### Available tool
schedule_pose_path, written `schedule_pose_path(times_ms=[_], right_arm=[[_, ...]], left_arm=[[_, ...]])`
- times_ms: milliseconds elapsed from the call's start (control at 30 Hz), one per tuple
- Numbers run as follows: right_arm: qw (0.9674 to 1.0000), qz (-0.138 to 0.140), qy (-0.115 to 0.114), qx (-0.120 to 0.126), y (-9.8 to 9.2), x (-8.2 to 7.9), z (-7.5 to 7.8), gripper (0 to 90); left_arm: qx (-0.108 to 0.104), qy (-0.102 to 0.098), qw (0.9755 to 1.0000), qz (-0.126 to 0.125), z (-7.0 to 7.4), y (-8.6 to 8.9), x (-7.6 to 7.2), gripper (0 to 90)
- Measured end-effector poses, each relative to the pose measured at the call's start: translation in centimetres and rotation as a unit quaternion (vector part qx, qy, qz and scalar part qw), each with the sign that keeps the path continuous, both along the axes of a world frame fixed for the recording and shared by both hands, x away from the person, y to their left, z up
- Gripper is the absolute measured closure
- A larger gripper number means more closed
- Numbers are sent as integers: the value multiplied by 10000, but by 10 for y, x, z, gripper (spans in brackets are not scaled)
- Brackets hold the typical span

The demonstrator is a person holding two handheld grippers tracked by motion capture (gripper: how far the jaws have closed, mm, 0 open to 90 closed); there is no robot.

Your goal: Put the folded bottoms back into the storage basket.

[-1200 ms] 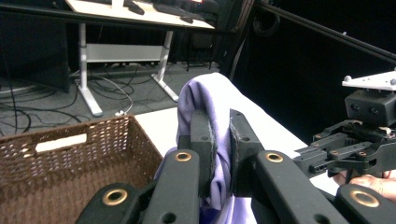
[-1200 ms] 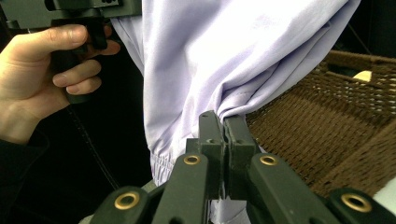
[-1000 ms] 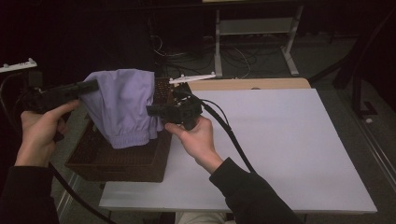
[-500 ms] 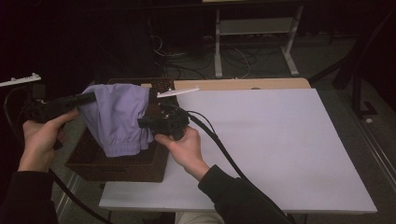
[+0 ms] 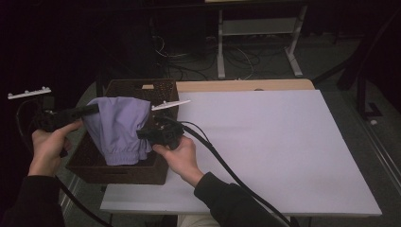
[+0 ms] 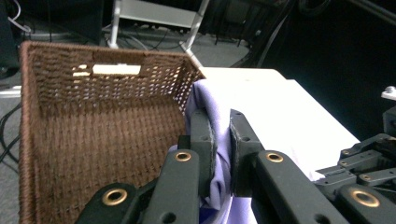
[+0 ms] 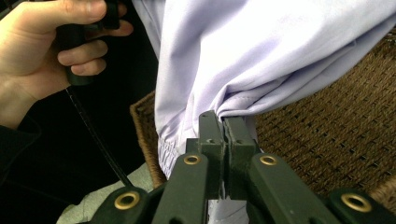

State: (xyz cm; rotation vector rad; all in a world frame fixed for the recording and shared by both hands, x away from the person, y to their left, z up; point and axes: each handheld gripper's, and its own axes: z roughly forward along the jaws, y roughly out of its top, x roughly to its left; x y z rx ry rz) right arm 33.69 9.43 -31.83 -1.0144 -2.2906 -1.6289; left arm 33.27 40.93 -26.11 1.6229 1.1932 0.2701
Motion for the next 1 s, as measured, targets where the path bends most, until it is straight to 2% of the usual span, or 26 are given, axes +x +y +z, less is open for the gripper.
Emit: schedule_pose_path(times_ms=[400, 800, 1000], right_arm=[[9997, -40, 124, -187, 14, 12, -25, 871], [9994, -120, 170, -273, 15, 24, -34, 871], [9990, -183, 193, -346, 14, 33, -38, 870]], left_arm=[[75, 275, 9995, 126, -31, 11, 20, 826], [130, 443, 9988, 181, -47, 9, 43, 825], [267, 553, 9979, 205, -53, 4, 56, 825]])
